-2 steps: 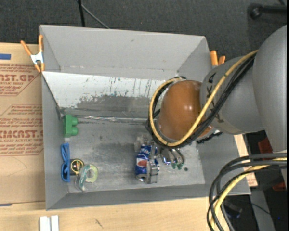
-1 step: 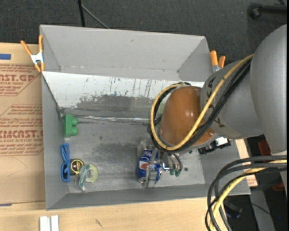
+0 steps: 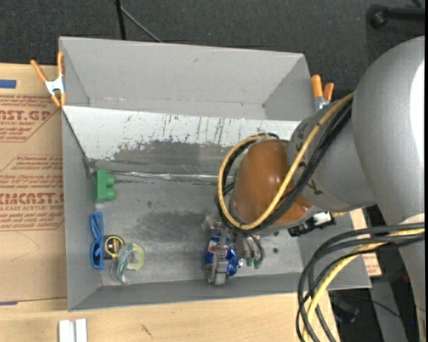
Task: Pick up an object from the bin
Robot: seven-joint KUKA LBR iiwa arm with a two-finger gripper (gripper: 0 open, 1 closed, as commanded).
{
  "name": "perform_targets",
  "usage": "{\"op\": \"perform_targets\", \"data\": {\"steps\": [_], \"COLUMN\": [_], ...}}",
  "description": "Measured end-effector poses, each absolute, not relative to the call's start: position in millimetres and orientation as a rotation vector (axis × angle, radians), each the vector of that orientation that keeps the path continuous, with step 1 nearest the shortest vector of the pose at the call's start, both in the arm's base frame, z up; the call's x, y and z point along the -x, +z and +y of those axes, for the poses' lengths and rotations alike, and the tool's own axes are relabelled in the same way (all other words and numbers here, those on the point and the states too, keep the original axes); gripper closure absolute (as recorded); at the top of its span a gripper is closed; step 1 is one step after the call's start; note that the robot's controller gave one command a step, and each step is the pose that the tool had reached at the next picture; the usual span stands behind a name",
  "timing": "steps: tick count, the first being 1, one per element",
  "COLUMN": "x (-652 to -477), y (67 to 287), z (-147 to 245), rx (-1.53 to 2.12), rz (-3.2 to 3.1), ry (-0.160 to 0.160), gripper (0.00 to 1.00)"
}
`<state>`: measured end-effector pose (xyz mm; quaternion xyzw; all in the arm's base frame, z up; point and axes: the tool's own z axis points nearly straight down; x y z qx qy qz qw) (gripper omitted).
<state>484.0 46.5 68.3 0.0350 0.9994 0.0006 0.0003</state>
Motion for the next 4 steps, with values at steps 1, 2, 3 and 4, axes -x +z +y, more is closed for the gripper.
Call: {"op": "perform_targets", "data": {"steps": [1,2,3,4], "x": [-484.9,-483.9,-485.6,-486.3], "y": [68.5,68.3,168.0,195.8], "z": [47.1,47.4,48.2,49.1], "rx": [-0.11,-0.11,-0.108,-0.107], "rz": [3.136,3.139,3.132,3.136], "ry": [0.003,0.004,0.003,0.003], "gripper": [0.0,1.0,1.0,1.0]}}
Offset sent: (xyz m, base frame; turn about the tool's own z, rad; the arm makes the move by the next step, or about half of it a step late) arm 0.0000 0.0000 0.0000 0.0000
